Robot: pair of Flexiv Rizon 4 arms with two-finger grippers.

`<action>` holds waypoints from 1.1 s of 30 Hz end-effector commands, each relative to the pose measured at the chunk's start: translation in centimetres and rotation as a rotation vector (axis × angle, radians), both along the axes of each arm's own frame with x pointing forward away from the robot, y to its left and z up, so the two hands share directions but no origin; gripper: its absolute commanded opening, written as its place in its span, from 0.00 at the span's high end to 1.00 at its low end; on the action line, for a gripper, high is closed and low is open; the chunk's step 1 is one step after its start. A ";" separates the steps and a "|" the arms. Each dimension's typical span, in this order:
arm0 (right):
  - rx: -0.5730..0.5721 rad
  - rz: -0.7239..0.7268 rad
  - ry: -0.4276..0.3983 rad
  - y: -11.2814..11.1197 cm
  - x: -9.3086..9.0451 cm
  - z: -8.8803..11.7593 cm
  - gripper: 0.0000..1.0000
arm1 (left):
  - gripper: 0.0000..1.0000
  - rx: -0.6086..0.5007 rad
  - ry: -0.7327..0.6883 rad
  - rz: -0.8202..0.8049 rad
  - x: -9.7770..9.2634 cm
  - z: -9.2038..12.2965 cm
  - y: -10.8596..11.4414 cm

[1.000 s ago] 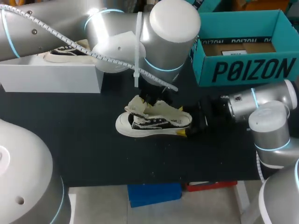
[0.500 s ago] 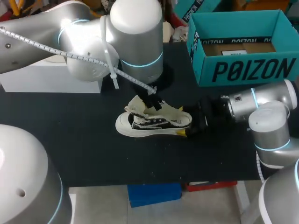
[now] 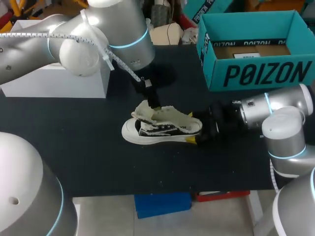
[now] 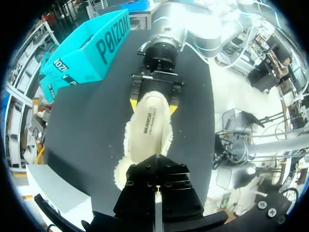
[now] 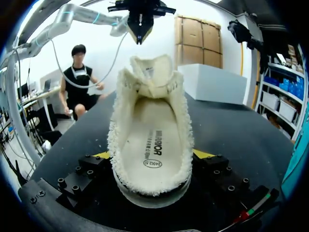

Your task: Take the shoe out of the shoebox, open the shoe tongue, remove and reinsert the insole, then place the shoe into the shoebox

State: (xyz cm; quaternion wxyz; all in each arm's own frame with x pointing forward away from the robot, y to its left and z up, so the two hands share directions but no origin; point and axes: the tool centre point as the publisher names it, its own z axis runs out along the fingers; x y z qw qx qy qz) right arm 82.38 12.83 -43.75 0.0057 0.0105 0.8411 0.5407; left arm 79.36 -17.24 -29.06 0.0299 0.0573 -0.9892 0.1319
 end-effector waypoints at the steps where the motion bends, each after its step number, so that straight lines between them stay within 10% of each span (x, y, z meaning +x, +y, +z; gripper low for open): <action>1: -0.001 -0.001 0.000 0.2 0.1 -0.5 1.00 | 1.00 0.158 0.370 -0.379 0.8 -0.5 -0.6; 33: -0.001 -0.001 0.000 0.2 0.1 -0.5 1.00 | 1.00 0.038 0.397 -0.230 3.6 -4.4 -2.9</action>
